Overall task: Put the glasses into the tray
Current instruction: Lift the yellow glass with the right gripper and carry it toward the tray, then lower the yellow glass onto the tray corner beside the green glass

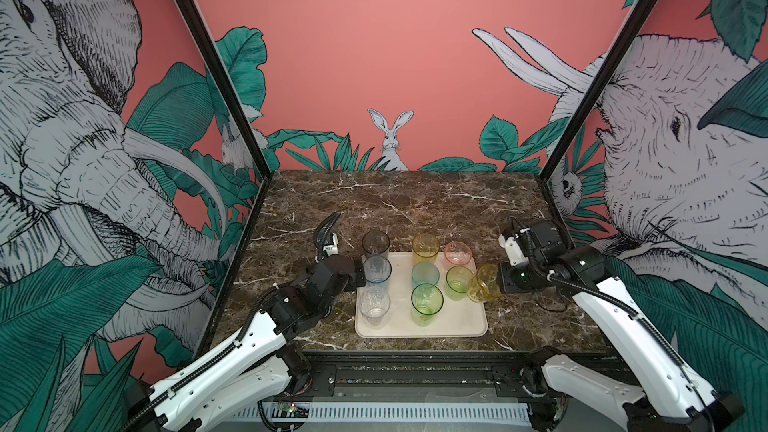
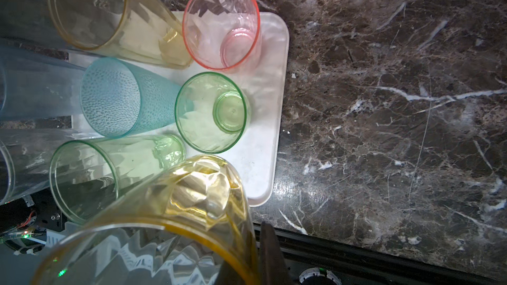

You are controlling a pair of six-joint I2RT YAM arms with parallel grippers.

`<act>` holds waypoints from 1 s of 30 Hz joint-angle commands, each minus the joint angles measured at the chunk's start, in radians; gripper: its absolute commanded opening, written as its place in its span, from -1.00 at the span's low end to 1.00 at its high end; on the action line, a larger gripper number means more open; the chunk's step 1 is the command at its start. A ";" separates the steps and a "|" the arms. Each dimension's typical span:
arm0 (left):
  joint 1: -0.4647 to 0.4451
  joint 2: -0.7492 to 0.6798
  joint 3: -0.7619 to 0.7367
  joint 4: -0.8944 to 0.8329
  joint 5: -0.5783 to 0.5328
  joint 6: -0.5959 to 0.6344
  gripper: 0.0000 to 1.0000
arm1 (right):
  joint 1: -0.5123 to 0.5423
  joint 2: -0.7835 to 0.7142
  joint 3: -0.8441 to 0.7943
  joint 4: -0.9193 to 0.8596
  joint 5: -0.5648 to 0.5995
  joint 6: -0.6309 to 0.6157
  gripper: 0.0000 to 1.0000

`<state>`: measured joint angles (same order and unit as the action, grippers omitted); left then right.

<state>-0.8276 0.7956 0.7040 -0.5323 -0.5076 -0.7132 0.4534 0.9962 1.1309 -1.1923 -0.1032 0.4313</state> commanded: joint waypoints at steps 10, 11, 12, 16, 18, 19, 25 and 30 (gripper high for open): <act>0.007 -0.052 -0.036 -0.009 -0.004 -0.035 0.93 | 0.110 -0.050 -0.107 0.023 0.074 0.065 -1.00; 0.007 -0.051 -0.036 -0.011 -0.005 -0.036 0.93 | 0.115 -0.051 -0.115 0.030 0.074 0.061 -1.00; 0.007 -0.049 -0.037 -0.009 -0.004 -0.034 0.93 | 0.121 -0.053 -0.125 0.038 0.071 0.057 -1.00; 0.007 -0.042 -0.039 -0.003 -0.005 -0.033 0.93 | 0.140 -0.060 -0.167 0.061 0.083 0.064 -1.00; 0.007 -0.039 -0.038 0.003 -0.005 -0.031 0.93 | 0.148 -0.070 -0.199 0.079 0.089 0.076 -1.00; 0.007 -0.038 -0.038 0.005 -0.003 -0.028 0.93 | 0.152 -0.074 -0.214 0.090 0.091 0.083 -1.00; 0.006 -0.021 -0.029 0.003 -0.002 -0.022 0.93 | 0.161 -0.091 -0.305 0.163 0.127 0.141 -1.00; 0.007 -0.021 -0.049 0.015 0.013 -0.039 0.93 | 0.189 -0.079 -0.343 0.226 0.135 0.174 -1.00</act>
<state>-0.8276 0.7780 0.6750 -0.5240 -0.5007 -0.7334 0.6262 0.9192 0.8001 -1.0286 0.0074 0.5602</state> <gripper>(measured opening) 0.964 0.088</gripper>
